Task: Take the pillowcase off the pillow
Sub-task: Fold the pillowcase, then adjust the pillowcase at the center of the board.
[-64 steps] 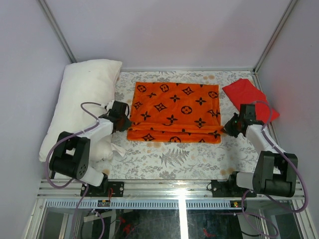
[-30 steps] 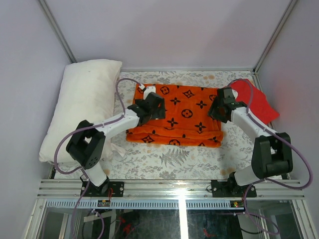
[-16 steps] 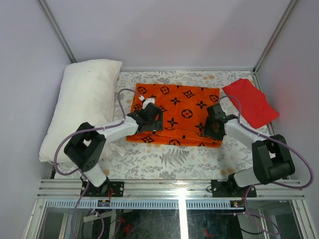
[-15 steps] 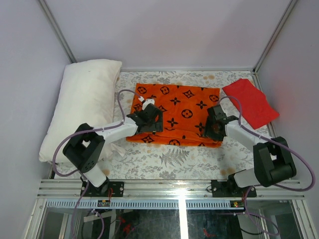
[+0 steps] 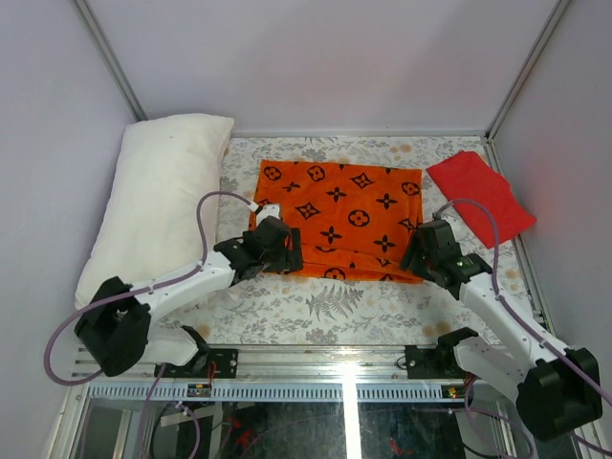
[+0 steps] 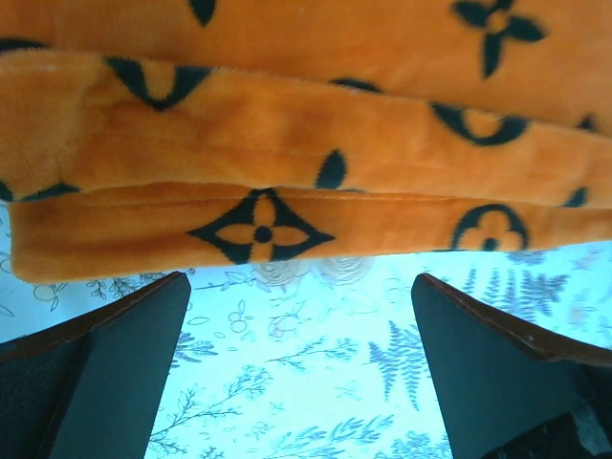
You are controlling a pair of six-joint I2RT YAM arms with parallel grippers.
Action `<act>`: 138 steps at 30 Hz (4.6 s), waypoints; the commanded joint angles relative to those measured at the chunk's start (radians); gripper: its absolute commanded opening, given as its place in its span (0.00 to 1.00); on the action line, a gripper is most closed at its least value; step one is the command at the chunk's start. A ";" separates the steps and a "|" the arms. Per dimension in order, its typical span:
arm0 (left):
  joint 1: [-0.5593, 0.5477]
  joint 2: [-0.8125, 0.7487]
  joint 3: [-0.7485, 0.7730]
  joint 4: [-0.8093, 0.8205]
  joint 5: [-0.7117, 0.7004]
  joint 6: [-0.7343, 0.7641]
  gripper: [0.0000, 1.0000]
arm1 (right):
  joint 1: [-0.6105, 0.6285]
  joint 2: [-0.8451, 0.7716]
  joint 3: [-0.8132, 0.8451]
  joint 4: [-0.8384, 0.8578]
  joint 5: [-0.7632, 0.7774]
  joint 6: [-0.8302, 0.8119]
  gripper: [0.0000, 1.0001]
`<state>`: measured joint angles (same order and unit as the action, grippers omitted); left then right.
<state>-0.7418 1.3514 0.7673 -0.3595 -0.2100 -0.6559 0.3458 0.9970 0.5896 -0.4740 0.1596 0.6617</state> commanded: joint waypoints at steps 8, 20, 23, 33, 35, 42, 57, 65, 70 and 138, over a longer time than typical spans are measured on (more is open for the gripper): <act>-0.010 0.125 0.278 0.062 -0.058 0.074 1.00 | 0.052 0.282 0.280 0.133 0.069 0.027 0.61; -0.009 0.400 0.328 0.074 -0.111 0.125 1.00 | 0.218 0.609 0.450 0.054 0.074 -0.049 0.57; -0.010 0.375 0.284 0.084 -0.093 0.110 1.00 | 0.260 0.617 0.408 0.050 0.076 -0.038 0.57; -0.022 0.274 0.151 0.105 0.023 0.067 1.00 | 0.352 0.561 0.325 0.006 0.043 -0.024 0.57; -0.026 0.244 0.115 0.112 0.035 0.048 1.00 | 0.361 0.539 0.308 0.006 0.025 -0.022 0.57; -0.058 0.142 0.017 0.111 0.015 -0.016 1.00 | 0.400 0.484 0.248 0.014 -0.012 0.000 0.58; -0.150 -0.117 -0.063 0.046 -0.039 -0.082 1.00 | 0.489 0.300 0.155 0.023 -0.039 0.056 0.62; -0.142 -0.034 0.109 0.029 -0.129 0.015 1.00 | 0.490 0.293 0.335 0.023 0.148 0.006 0.65; -0.095 0.128 0.187 0.095 -0.092 0.053 1.00 | 0.489 0.422 0.449 0.037 0.190 -0.021 0.66; 0.698 0.553 0.636 0.297 0.487 0.174 1.00 | -0.422 0.788 0.753 0.404 -0.411 -0.015 0.91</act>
<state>-0.0383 1.9995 1.3319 -0.0460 0.3012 -0.5266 -0.0761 1.8969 1.2549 -0.0547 -0.2642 0.6823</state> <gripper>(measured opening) 0.997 0.908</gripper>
